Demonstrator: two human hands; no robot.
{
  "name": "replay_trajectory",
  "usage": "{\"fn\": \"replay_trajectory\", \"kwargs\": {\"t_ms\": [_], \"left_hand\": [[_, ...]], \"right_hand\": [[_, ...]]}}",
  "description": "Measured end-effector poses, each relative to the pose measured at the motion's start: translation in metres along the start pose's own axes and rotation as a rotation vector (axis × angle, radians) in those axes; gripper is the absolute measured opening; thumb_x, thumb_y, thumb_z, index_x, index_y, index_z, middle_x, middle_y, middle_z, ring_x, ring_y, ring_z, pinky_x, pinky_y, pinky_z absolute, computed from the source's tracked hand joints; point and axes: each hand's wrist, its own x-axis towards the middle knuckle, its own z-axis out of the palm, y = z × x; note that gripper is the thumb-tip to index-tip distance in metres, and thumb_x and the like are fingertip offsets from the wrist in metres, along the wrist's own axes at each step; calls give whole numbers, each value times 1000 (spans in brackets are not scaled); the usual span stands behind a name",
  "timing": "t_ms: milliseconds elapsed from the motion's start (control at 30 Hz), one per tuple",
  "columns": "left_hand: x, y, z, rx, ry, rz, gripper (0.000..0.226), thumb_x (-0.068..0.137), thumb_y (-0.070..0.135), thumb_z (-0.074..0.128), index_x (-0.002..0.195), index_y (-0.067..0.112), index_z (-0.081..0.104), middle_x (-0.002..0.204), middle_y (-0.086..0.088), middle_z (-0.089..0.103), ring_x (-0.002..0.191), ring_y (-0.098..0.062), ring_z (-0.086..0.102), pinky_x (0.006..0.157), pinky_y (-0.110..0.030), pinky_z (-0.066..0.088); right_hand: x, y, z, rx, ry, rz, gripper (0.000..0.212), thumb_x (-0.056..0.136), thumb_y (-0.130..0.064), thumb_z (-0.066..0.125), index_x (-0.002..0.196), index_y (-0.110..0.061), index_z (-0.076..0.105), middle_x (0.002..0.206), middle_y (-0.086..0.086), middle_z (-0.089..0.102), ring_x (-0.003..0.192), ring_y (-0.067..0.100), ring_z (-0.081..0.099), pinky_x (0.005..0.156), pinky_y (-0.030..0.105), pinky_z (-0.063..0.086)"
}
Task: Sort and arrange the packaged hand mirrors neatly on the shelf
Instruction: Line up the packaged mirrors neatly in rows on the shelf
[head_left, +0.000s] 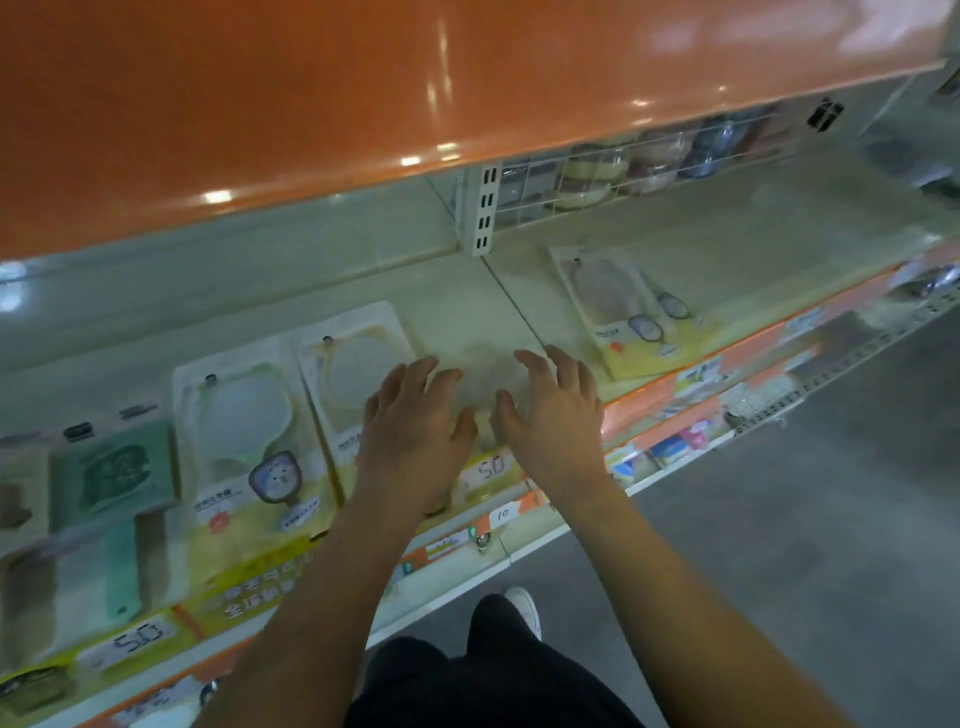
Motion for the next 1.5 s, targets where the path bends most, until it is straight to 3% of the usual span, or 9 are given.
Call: {"fn": "replay_trajectory", "kwargs": {"t_ms": [100, 433, 600, 767, 967, 1067, 1233, 1500], "left_hand": [[17, 31, 13, 6, -21, 39, 47, 92, 39, 52, 136, 25, 46, 149, 2, 35, 138, -23, 28, 108, -41, 27], [69, 108, 49, 55, -50, 3, 47, 92, 40, 51, 137, 27, 45, 150, 4, 34, 140, -20, 26, 110, -40, 28], [78, 129, 60, 44, -45, -53, 46, 93, 40, 49, 137, 28, 45, 151, 4, 32, 140, -19, 25, 110, -38, 24], [83, 137, 64, 53, -10, -96, 46, 93, 41, 50, 136, 28, 46, 150, 4, 33, 139, -18, 27, 109, -38, 27], [87, 143, 66, 54, -24, -111, 45, 95, 43, 46, 137, 30, 43, 152, 6, 29, 140, -17, 24, 110, -37, 26], [88, 143, 65, 50, -19, -108, 44, 95, 43, 46, 137, 30, 43, 151, 6, 29, 139, -17, 25, 109, -37, 27], [88, 142, 62, 35, -13, -114, 43, 95, 43, 46, 135, 30, 45, 150, 6, 31, 138, -16, 26, 108, -37, 28], [81, 134, 60, 49, 35, -145, 39, 94, 42, 49, 130, 28, 51, 148, 5, 34, 136, -19, 31, 105, -38, 32]], "right_hand": [[22, 27, -13, -9, -17, 40, 52, 89, -44, 55, 138, -31, 44, 151, 5, 33, 142, 37, 23, 111, 55, 28], [93, 107, -41, -20, 42, 45, 51, 88, -50, 57, 135, -34, 48, 154, 13, 28, 142, 44, 19, 111, 57, 27], [115, 126, -46, -57, -100, 46, 61, 89, -52, 56, 145, -40, 33, 161, 14, 9, 146, 45, 4, 117, 54, 15], [126, 134, -48, -85, -208, -3, 69, 88, -50, 56, 148, -40, 23, 162, 8, 0, 146, 43, 2, 117, 54, 14], [136, 133, -56, -157, -271, 5, 72, 84, -57, 61, 144, -46, 23, 161, 5, 4, 142, 44, 9, 111, 52, 21], [142, 128, -61, -198, -320, 5, 65, 83, -57, 62, 139, -47, 32, 155, 2, 16, 135, 45, 18, 105, 51, 27], [144, 126, -63, -202, -304, -22, 59, 82, -53, 64, 134, -41, 40, 145, -1, 28, 122, 39, 32, 103, 45, 31], [140, 123, -61, -135, -293, -92, 45, 84, -39, 62, 126, -34, 47, 134, 2, 33, 115, 36, 36, 102, 42, 35]]}}
